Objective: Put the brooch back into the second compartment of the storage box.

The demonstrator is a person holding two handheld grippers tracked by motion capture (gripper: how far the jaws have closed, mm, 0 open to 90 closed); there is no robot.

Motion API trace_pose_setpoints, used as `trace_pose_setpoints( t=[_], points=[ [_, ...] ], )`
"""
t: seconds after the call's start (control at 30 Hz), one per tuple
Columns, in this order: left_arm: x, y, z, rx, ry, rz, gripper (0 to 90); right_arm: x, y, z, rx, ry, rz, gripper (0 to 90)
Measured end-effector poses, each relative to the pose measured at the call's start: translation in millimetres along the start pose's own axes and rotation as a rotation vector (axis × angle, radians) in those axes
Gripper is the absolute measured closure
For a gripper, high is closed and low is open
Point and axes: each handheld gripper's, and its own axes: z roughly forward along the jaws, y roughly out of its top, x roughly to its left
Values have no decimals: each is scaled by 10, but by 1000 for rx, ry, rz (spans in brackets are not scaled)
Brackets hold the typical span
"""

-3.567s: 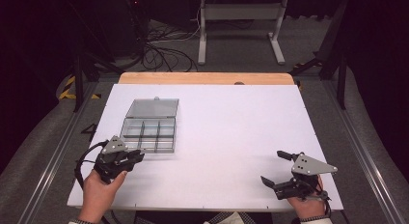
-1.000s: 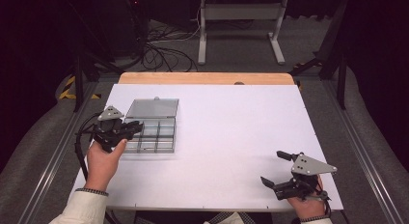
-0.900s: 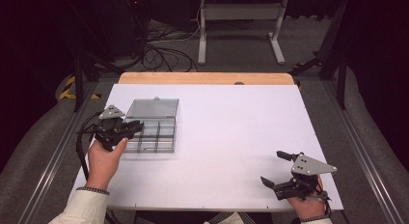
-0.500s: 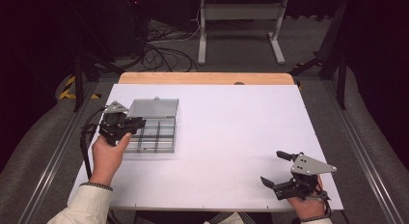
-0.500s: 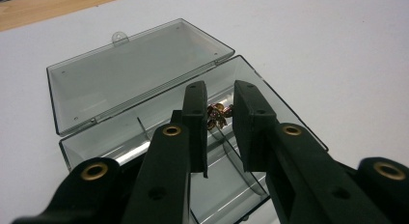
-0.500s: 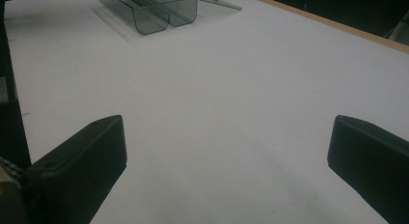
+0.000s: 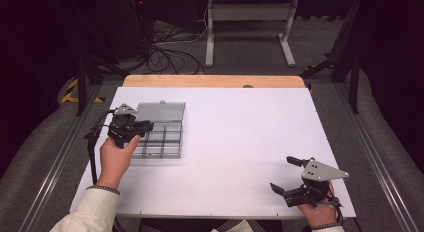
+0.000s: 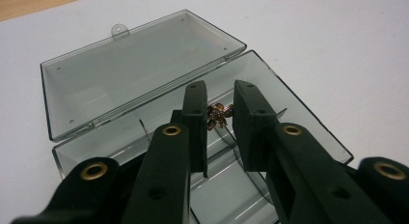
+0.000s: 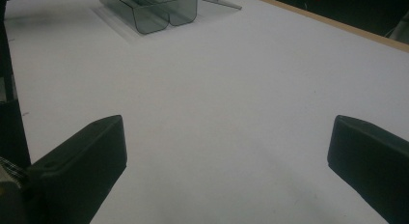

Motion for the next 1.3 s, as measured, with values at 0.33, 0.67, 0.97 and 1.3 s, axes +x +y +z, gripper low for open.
trace_pose_setpoints(
  t=[0.33,0.67,0.97,1.3],
  points=[
    [21,-1,171,70,32,19,755,-2,0,0,-1,1,1,7],
    [54,-11,290,118,31,13,754,-4,-1,3,-2,3,-1,7],
    [107,-23,376,164,30,-10,752,-3,0,5,-1,5,-2,7],
    [150,-29,458,203,19,-42,750,-3,-1,5,0,7,-4,7]
  ],
)
